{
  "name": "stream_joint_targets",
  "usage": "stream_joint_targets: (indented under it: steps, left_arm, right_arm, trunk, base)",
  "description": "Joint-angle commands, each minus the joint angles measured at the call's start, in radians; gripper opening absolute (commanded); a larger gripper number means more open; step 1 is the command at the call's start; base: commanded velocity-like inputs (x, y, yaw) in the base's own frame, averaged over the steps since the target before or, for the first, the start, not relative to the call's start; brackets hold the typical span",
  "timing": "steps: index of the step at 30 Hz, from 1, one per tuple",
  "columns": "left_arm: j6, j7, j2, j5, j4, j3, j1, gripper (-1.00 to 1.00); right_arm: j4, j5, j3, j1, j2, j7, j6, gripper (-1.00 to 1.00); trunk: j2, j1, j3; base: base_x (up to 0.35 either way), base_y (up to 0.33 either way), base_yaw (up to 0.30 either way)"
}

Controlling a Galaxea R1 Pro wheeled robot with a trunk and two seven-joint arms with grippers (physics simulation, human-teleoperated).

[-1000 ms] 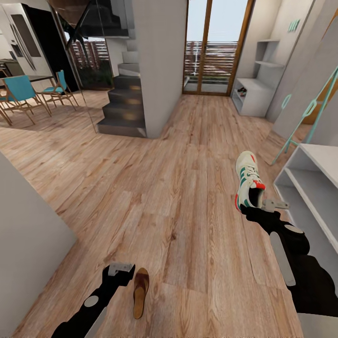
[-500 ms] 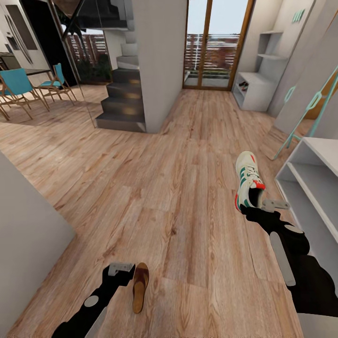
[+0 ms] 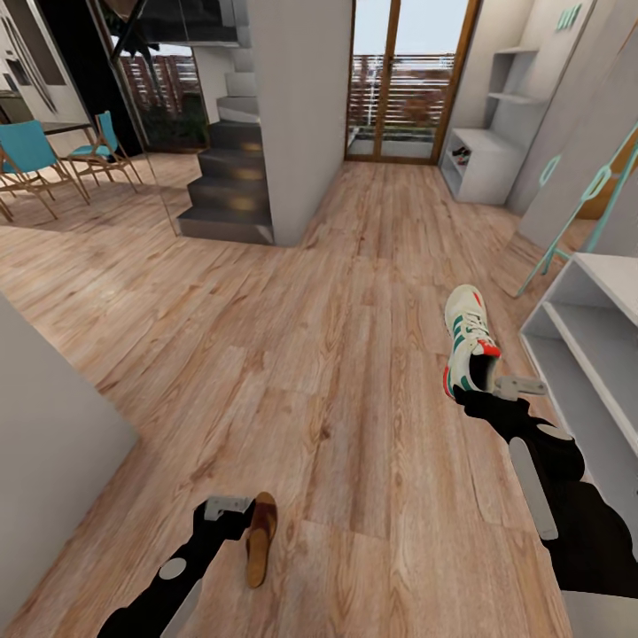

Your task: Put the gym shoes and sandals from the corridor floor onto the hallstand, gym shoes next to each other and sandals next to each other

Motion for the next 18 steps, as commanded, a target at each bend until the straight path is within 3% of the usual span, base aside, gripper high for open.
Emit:
stream_joint_targets:
  steps: [1, 18]
  left_arm:
    - [-0.004, 0.001, 0.001, 0.010, 0.000, -0.005, -0.001, 1.00]
    - [-0.004, 0.002, 0.001, 0.010, 0.000, -0.003, -0.001, 1.00]
  right_arm:
    - [-0.001, -0.010, 0.001, 0.000, -0.001, -0.009, 0.004, -1.00]
    - [-0.001, -0.010, 0.001, 0.001, -0.001, -0.009, 0.004, -1.00]
  trunk:
    - [0.000, 0.000, -0.001]
    - [0.000, 0.000, -0.001]
  base:
    - [0.059, -0.228, 0.000]
    - [0.005, -0.081, 0.000]
